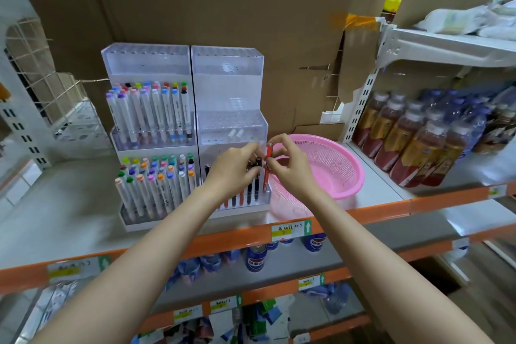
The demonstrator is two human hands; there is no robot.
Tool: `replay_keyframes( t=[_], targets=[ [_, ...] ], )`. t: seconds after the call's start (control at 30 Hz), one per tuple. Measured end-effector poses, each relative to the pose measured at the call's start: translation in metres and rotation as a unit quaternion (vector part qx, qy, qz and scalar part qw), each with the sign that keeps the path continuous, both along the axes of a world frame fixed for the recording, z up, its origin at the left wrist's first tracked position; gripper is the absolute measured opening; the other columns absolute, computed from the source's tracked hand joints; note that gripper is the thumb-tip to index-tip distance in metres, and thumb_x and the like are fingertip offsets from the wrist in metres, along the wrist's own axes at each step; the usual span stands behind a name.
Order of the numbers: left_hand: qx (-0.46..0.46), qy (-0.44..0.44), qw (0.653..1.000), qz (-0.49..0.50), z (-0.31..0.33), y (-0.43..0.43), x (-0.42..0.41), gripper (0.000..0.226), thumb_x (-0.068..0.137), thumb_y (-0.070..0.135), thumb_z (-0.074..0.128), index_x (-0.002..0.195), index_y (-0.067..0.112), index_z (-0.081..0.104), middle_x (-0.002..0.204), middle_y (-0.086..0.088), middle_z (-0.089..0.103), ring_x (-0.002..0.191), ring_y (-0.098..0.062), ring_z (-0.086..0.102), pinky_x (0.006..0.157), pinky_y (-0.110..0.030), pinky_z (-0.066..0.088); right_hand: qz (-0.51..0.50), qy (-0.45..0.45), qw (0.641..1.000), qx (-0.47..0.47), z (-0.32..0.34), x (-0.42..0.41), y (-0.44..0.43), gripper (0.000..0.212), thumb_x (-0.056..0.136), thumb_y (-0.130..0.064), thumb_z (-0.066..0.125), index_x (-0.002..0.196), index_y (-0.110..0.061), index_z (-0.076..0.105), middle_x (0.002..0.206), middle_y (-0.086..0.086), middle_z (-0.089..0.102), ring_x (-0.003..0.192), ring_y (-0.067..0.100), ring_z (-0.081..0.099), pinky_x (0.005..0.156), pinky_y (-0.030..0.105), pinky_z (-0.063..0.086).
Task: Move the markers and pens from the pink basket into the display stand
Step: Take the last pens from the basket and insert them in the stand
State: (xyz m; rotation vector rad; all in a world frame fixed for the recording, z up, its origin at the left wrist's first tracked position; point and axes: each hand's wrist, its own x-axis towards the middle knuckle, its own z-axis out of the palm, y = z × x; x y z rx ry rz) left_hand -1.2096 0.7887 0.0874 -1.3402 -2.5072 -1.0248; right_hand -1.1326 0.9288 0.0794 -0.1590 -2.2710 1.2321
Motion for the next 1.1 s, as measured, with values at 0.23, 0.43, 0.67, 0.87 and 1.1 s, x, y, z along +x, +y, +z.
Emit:
replay_keyframes(
  t=[0.23, 0.43, 0.67, 0.87, 1.1],
  targets=[
    [-0.031, -0.01, 0.999, 0.009, 0.0033, 0.0022, 0.0004, 0.018, 0.088, 0.018, 0.066, 0.104, 0.018, 0.059, 0.098, 0.0, 0.071, 0.094, -0.019, 0.066, 0.078, -0.041, 0.054, 0.0, -0.005, 1.0, -0.003, -0.0023, 0.0013, -0.0004, 0.018, 0.089, -0.003, 0.06, 0.101, -0.016, 0.055, 0.083, 0.004, 0.069, 0.076, 0.013, 0.068, 0.071, 0.035, 0.058],
    [-0.069, 0.021, 0.997, 0.027, 0.0048, 0.0037, -0.0003, 0.012, 0.093, 0.025, 0.059, 0.103, 0.02, 0.059, 0.097, 0.005, 0.071, 0.093, -0.018, 0.065, 0.075, -0.04, 0.053, 0.003, -0.003, 1.0, -0.005, -0.0026, 0.0015, 0.0003, 0.019, 0.088, -0.002, 0.06, 0.103, -0.013, 0.055, 0.082, 0.004, 0.069, 0.077, 0.015, 0.068, 0.074, 0.039, 0.057],
    [-0.098, 0.045, 0.993, 0.041, 0.0049, 0.0043, 0.0025, 0.017, 0.095, 0.028, 0.054, 0.111, 0.021, 0.057, 0.104, 0.002, 0.07, 0.098, -0.02, 0.063, 0.077, -0.041, 0.053, -0.003, -0.002, 1.0, -0.008, -0.0044, 0.0016, 0.0009, 0.016, 0.09, -0.004, 0.059, 0.101, -0.015, 0.055, 0.083, 0.004, 0.069, 0.078, 0.016, 0.068, 0.076, 0.043, 0.056],
    [-0.11, 0.039, 0.992, 0.045, 0.0064, 0.0028, 0.002, 0.02, 0.095, 0.029, 0.055, 0.113, 0.022, 0.057, 0.11, 0.002, 0.069, 0.104, -0.019, 0.062, 0.08, -0.04, 0.054, -0.001, -0.006, 1.0, -0.01, -0.0082, 0.0009, 0.0027, 0.016, 0.092, -0.008, 0.057, 0.098, -0.023, 0.055, 0.083, 0.004, 0.069, 0.079, 0.021, 0.068, 0.075, 0.051, 0.054],
    [-0.093, 0.018, 0.993, 0.072, 0.008, 0.0037, 0.0052, 0.018, 0.093, 0.028, 0.056, 0.107, 0.02, 0.062, 0.106, 0.002, 0.069, 0.097, -0.019, 0.063, 0.077, -0.039, 0.054, 0.0, -0.035, 0.999, 0.027, -0.0099, 0.0029, 0.0074, 0.015, 0.091, -0.003, 0.059, 0.098, -0.017, 0.058, 0.086, 0.003, 0.068, 0.086, 0.019, 0.066, 0.08, 0.042, 0.056]
  ],
)
